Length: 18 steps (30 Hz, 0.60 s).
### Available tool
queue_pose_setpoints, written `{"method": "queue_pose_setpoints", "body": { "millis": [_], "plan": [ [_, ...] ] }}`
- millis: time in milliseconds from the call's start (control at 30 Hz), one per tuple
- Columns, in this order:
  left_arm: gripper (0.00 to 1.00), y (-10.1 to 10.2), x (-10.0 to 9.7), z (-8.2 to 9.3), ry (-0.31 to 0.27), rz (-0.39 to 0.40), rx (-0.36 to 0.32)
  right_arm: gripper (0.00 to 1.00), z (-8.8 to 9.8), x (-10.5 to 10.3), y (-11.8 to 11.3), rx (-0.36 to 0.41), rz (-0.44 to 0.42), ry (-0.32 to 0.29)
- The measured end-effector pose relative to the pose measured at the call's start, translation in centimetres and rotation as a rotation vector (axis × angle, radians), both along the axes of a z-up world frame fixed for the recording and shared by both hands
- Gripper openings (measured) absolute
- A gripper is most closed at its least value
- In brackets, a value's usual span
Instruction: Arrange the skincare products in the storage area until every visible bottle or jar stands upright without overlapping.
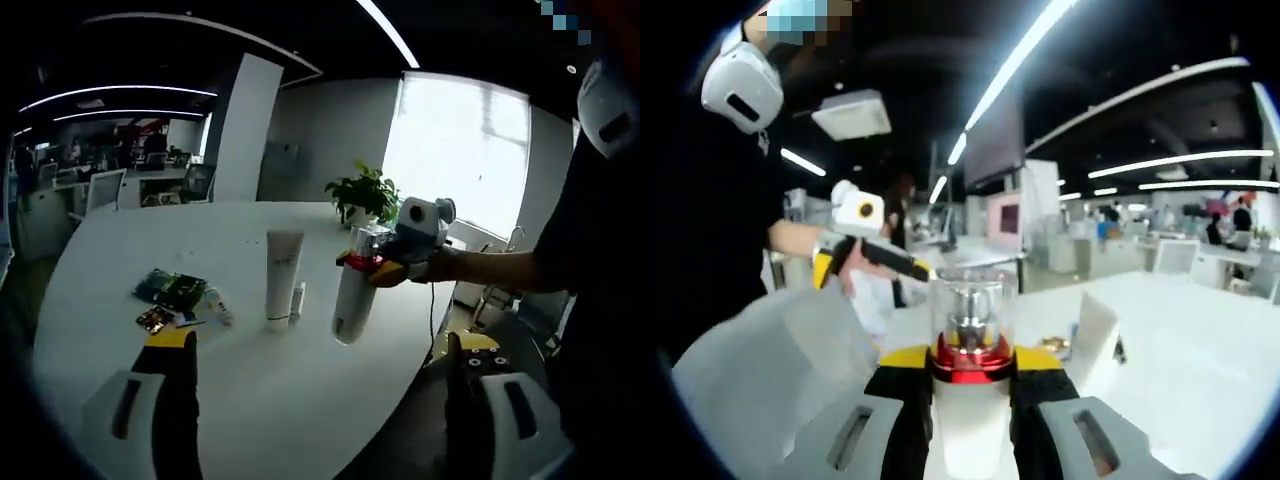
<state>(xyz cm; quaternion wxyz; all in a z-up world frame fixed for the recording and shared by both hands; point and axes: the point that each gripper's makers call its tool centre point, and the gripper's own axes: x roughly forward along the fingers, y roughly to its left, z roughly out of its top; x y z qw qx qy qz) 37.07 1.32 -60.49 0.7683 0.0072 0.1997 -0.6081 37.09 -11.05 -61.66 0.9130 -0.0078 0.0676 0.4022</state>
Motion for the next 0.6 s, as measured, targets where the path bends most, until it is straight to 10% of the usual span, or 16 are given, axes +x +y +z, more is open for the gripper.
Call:
{"method": "queue_pose_setpoints", "body": {
  "millis": [600],
  "plan": [
    [0.99,-0.1,2.0,-2.9,0.048,0.040,0.055,0.20,-5.0,3.4,-3.4,0.034,-0.046,-0.001]
  ]
}}
